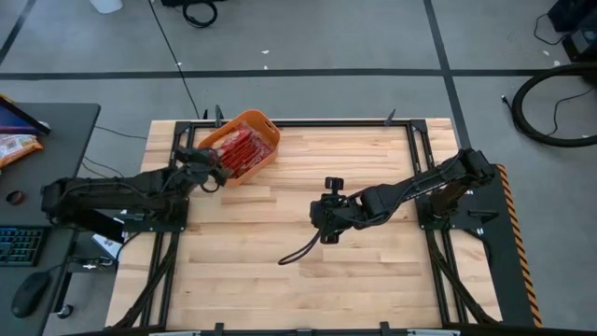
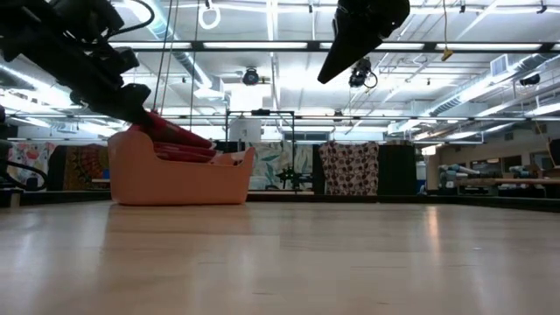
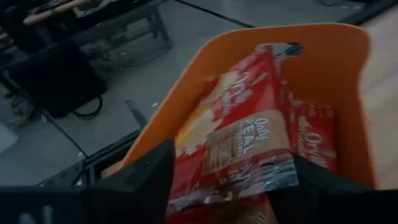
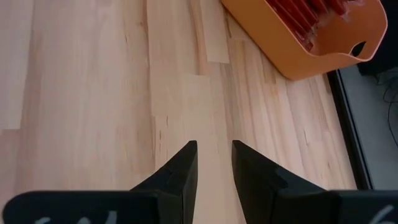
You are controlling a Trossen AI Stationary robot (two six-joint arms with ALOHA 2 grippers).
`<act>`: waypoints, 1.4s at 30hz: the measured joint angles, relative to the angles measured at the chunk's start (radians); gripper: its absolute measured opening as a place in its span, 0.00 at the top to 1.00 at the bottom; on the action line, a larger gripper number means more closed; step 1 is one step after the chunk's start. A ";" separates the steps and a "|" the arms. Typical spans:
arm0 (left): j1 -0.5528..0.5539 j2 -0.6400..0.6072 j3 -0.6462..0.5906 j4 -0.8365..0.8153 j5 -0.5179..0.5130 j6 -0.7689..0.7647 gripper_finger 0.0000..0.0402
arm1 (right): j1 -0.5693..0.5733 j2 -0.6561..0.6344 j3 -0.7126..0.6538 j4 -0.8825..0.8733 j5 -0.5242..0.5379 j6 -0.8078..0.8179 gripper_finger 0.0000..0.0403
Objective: Sort popcorn bags into baskets
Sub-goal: Put the red popcorn pack into the orange bin, then return to Home Position
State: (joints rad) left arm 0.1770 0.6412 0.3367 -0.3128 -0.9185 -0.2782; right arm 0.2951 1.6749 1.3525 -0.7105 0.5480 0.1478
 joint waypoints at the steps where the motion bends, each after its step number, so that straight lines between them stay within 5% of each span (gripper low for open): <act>1: 0.007 0.000 0.000 0.008 0.001 -0.003 0.42 | 0.000 0.000 0.000 0.000 0.000 -0.003 0.74; 12: -0.001 0.001 0.076 -0.025 0.037 0.017 0.34 | -0.003 0.000 0.000 0.004 0.001 -0.036 0.74; 22: -0.052 -0.034 0.093 -0.016 0.319 -0.036 0.35 | -0.003 0.000 0.000 -0.017 0.000 -0.035 0.74; 26: -0.154 -0.114 0.073 0.031 0.291 0.015 0.38 | -0.014 -0.037 -0.046 -0.003 -0.040 -0.011 0.74; 42: -0.445 -0.358 -0.204 0.480 0.376 0.151 0.54 | -0.093 -0.373 -0.596 0.696 -0.228 0.009 0.75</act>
State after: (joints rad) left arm -0.2683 0.2837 0.1322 0.1670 -0.5426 -0.1275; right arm 0.2022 1.3022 0.7568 -0.0143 0.3203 0.1570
